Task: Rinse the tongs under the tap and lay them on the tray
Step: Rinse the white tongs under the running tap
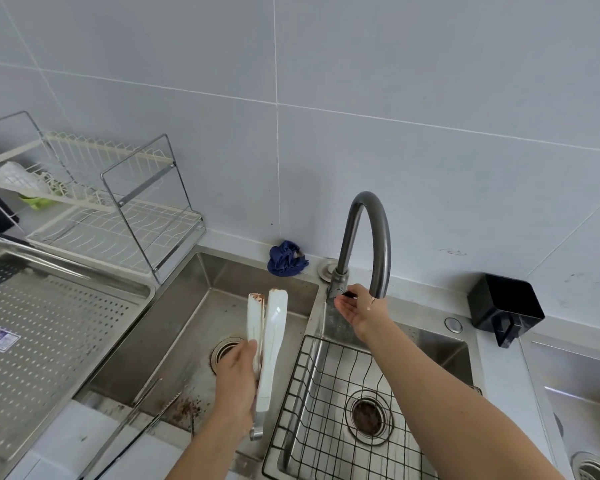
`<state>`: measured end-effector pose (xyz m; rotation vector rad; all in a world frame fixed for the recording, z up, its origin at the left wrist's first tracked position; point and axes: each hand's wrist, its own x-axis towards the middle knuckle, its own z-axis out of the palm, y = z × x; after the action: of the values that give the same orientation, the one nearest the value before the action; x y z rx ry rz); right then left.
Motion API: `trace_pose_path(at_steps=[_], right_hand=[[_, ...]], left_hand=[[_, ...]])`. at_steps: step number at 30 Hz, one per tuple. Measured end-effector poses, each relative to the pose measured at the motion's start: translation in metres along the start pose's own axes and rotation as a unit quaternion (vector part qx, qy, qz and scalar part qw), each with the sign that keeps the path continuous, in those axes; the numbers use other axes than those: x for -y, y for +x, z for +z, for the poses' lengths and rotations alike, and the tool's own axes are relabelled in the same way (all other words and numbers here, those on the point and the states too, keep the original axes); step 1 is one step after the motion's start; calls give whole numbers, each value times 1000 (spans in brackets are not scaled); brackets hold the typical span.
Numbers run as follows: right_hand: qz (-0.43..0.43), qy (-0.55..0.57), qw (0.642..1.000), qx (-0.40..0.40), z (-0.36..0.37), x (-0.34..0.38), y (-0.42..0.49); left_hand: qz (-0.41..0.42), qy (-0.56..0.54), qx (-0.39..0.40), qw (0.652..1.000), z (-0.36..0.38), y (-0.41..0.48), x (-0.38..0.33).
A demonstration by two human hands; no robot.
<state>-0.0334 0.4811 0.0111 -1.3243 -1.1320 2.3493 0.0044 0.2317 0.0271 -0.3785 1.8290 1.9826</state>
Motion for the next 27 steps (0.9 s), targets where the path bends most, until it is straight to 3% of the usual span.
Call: trace_pose_path(at_steps=[12,22,27], right_hand=[[-33,-71,997,29,-33,-17,-15],[24,-78,994,69,-25,-9,-23],[30,-47,998,3,-15,3,-20]], left_hand=[[-17,10,-20,1000,-12,9,17],[-23,25,-33,999,-21,12,24],[-11,21,-38,999,-23,10,23]])
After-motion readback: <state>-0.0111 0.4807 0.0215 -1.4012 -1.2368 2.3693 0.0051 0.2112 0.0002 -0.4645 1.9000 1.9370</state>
